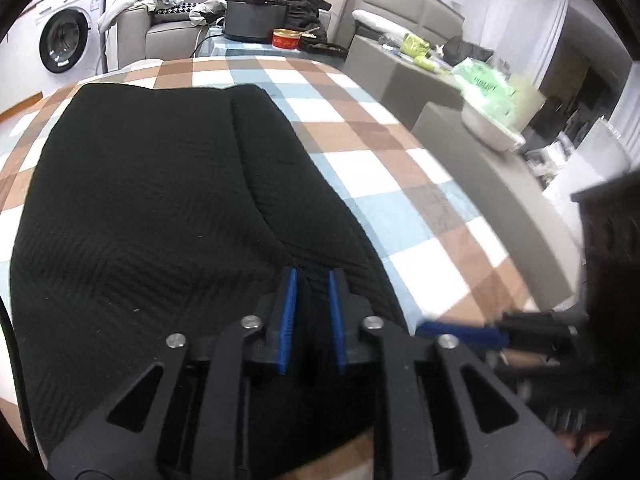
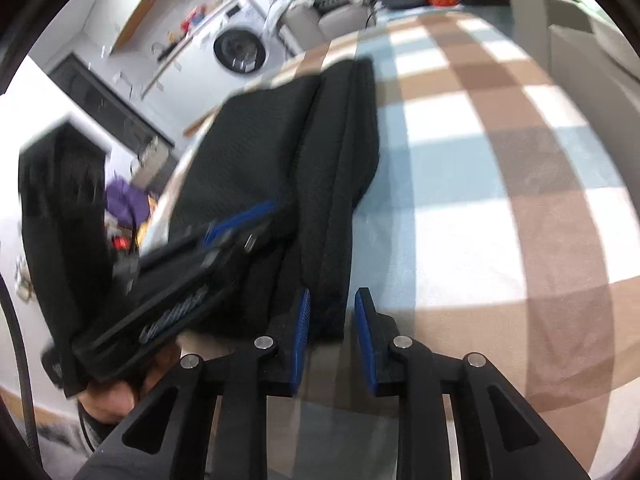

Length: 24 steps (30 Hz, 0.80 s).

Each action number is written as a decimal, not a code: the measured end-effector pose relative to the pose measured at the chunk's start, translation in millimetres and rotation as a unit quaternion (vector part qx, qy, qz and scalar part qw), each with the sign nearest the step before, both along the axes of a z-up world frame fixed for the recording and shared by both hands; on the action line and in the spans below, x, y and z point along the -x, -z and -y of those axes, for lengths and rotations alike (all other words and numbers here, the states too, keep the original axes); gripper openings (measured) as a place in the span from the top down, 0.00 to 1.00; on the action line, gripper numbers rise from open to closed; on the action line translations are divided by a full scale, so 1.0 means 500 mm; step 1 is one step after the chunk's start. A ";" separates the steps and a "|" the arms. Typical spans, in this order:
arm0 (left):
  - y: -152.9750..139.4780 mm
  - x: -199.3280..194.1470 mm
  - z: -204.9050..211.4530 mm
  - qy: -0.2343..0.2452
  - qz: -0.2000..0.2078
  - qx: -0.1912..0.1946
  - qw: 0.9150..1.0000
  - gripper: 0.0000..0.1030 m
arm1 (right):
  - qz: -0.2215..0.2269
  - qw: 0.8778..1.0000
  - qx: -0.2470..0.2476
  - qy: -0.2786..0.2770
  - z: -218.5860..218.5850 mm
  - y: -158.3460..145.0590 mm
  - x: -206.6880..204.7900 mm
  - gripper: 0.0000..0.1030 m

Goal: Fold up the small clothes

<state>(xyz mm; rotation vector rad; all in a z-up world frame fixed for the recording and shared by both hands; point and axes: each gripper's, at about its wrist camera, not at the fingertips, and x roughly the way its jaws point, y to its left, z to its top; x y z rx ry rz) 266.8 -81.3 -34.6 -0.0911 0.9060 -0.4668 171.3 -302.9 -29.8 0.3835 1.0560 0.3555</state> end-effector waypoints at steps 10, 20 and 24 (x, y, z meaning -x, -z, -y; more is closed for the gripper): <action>-0.047 0.021 -0.211 -0.103 0.027 -0.009 0.994 0.36 | 0.042 0.999 -0.009 -0.012 -0.111 -0.029 -0.175 0.71; -0.016 0.022 -0.393 -0.177 0.008 -0.039 0.983 0.36 | 0.055 0.997 0.038 -0.030 -0.174 -0.024 -0.285 0.93; -0.003 0.007 -0.394 -0.186 0.004 -0.039 0.982 0.36 | 0.049 0.995 0.085 -0.016 -0.169 -0.025 -0.293 0.93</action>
